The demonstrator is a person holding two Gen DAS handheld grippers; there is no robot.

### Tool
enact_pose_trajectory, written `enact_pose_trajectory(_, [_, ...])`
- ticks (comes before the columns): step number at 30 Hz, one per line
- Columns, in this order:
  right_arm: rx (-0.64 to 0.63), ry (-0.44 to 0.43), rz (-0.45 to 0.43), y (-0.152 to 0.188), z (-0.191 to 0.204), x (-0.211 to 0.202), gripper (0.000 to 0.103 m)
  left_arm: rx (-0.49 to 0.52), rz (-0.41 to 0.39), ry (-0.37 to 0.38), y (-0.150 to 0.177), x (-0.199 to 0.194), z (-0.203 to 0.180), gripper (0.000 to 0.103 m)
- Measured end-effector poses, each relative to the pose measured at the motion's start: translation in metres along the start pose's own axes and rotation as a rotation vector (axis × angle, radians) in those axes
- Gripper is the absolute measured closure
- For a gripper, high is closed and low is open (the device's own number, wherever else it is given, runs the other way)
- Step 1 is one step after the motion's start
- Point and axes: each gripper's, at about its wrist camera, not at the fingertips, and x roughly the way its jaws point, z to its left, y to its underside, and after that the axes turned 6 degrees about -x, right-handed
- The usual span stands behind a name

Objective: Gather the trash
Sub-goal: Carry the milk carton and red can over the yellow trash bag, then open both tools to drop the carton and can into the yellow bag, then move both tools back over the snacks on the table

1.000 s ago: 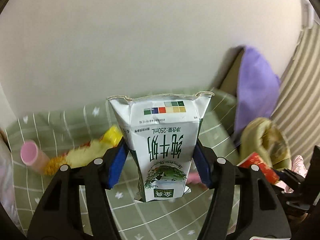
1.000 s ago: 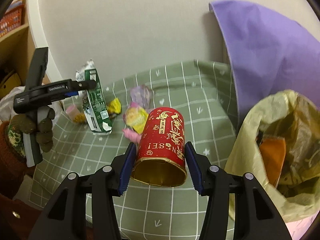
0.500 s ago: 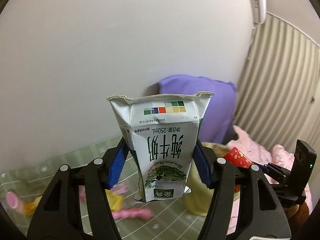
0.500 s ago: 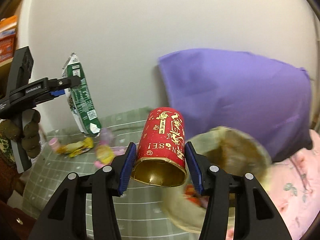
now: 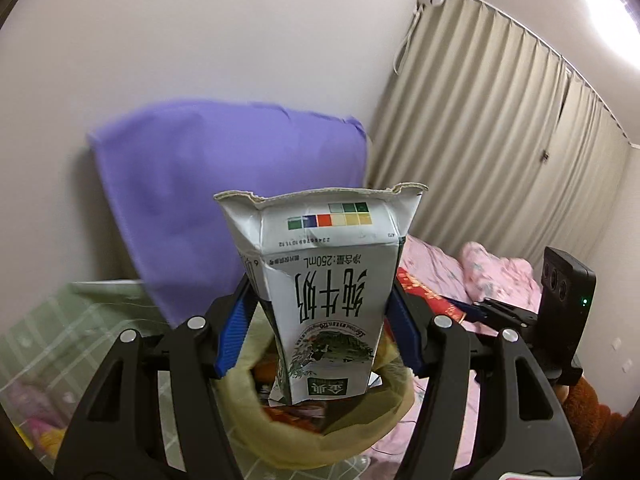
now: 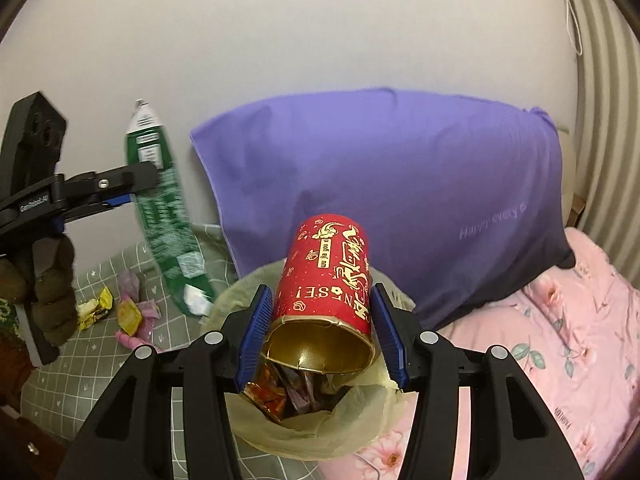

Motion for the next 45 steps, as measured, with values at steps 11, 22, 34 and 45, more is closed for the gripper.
enact_pose_trajectory(11, [0.137,-0.069,0.055,0.016,-0.024,0.041,0.055,-0.049,0.234,-0.023,0.045,0.096,0.034,0.045])
enact_pose_trajectory(22, [0.214,-0.121,0.08,0.022,-0.028,0.055,0.048,-0.181,0.298,0.086,0.054,0.089,0.062,0.03])
enact_pose_trajectory(34, [0.187,-0.077,0.046,0.017,-0.009,0.053,0.046,-0.139,0.074,-0.128,0.046,0.01,0.063,0.02])
enact_pose_trajectory(45, [0.046,-0.285,0.002,-0.007,0.066,0.065,0.038,-0.242,0.022,-0.523,0.121,-0.096,0.152,0.019])
